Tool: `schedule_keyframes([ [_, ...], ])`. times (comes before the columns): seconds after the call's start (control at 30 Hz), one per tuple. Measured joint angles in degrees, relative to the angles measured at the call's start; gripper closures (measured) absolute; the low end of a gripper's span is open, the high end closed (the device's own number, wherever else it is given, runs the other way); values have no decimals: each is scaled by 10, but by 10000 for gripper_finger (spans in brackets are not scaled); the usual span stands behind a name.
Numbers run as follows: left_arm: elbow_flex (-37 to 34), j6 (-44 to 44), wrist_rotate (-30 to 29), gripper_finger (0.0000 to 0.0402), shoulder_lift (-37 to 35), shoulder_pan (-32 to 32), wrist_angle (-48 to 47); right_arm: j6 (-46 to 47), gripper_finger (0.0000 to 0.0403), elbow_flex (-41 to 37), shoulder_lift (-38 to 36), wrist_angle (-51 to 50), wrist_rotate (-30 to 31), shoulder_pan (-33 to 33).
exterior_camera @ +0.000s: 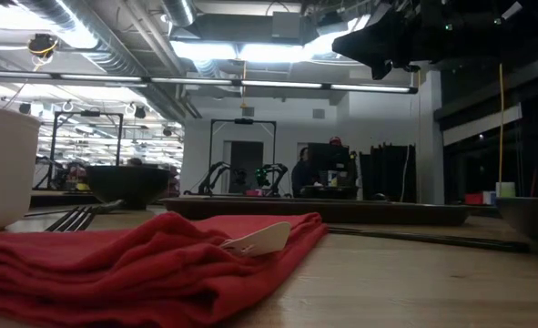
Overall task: Set up tray
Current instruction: Put the white cup on the top left of the brown serving tray
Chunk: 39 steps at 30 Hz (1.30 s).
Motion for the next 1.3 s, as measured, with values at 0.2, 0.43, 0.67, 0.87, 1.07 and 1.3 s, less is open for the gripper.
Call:
schedule_keyframes([
  [0.2, 0, 0, -7, 251, 0, 0, 0, 1, 351, 0, 0, 0, 0, 0],
  [0.43, 0, 0, -7, 288, 0, 0, 0, 1, 351, 0, 0, 0, 0, 0],
  [0.67, 0, 0, -36, 322, -1, 0, 0, 1, 351, 0, 0, 0, 0, 0],
  [0.87, 0, 0, -43, 349, -1, 0, 0, 1, 351, 0, 0, 0, 0, 0],
  [1.07, 0, 0, -46, 362, -1, 0, -1, 9, 351, 0, 0, 0, 0, 0],
  [1.3, 1, 5, -49, 361, -1, 0, 0, 13, 351, 0, 0, 0, 0, 0],
])
